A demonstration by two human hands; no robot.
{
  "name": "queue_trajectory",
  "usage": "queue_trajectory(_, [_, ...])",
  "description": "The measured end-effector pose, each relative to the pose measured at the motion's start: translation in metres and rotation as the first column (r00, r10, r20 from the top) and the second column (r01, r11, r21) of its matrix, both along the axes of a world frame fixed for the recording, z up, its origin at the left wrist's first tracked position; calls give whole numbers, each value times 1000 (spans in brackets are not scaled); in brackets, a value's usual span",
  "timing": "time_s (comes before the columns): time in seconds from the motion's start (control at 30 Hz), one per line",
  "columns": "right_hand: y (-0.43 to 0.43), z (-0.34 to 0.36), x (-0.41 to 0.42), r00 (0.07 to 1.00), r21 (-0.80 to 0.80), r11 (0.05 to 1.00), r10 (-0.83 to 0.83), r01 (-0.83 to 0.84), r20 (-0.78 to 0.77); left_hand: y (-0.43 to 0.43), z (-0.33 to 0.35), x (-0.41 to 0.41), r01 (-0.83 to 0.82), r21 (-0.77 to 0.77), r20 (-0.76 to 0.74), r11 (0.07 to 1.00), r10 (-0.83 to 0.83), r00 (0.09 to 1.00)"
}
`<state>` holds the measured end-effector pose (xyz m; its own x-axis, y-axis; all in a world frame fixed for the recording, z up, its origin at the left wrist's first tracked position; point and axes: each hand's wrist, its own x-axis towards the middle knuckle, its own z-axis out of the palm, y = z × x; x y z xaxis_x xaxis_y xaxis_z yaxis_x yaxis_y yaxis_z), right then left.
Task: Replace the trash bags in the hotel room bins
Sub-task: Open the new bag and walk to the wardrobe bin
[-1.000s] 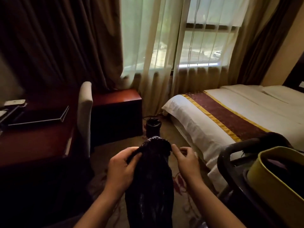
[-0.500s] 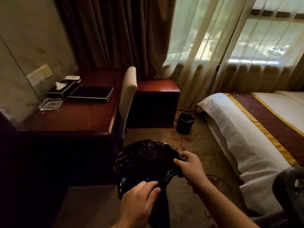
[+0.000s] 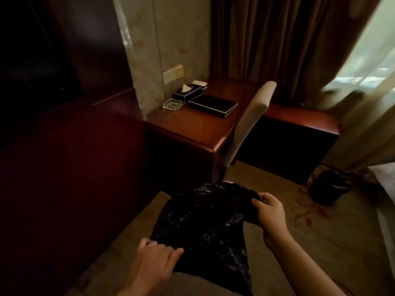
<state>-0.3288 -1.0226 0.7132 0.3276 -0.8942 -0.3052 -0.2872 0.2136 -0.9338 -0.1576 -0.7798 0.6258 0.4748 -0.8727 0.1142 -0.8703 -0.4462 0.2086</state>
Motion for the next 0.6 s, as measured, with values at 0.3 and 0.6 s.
queue_trajectory(0.3, [72,-28,58,958,124,950,284,-286,32,127,-1,-32,-308,186,97,933,295,951])
queue_trajectory(0.6, [193,-15,122,587,112,592,806,-798,-76,193,10,-22,-485,-1,-148,875,479,865])
